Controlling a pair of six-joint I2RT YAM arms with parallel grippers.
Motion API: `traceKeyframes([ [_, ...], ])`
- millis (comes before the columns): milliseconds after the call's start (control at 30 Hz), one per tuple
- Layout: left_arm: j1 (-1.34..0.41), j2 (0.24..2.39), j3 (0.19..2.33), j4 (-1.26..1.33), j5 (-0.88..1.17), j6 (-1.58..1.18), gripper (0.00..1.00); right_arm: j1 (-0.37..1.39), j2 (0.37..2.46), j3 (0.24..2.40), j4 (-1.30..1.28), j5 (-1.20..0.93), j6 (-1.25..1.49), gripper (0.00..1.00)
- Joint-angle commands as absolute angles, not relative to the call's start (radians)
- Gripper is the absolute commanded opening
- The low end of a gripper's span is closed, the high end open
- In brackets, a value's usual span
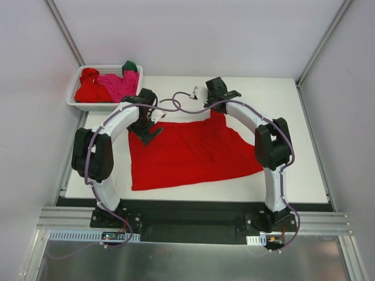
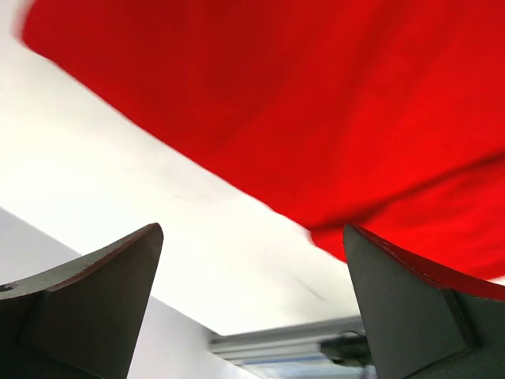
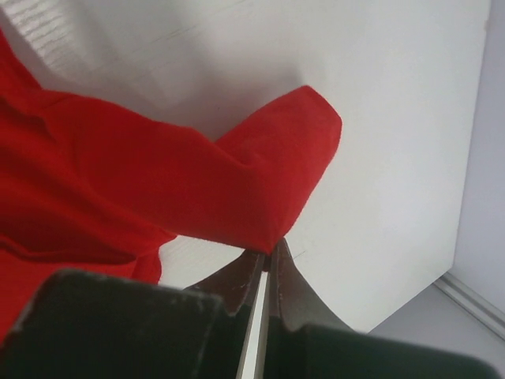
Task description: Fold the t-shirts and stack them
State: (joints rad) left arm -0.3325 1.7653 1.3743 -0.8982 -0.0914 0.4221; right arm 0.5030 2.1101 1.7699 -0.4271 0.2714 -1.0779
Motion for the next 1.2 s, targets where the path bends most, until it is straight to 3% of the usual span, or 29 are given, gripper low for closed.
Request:
traceKeyframes([
  [0, -0.266, 1.831, 1.475, -0.879, -0.158, 0.618, 0.99, 0.508, 2.0, 1.752, -0.457, 0.285, -1.057, 0.01],
  [467, -0.026, 2.109, 1.739, -0.841, -0.106, 1.034, 0.96, 0.508, 1.93, 1.709, -0.497, 0.29, -1.011, 0.01],
  [1167, -0.104, 2.071, 1.678, -0.831, 0.051, 1.174, 0.97, 0.5, 1.893, 1.675, -0.515, 0.314, -1.012, 0.01],
])
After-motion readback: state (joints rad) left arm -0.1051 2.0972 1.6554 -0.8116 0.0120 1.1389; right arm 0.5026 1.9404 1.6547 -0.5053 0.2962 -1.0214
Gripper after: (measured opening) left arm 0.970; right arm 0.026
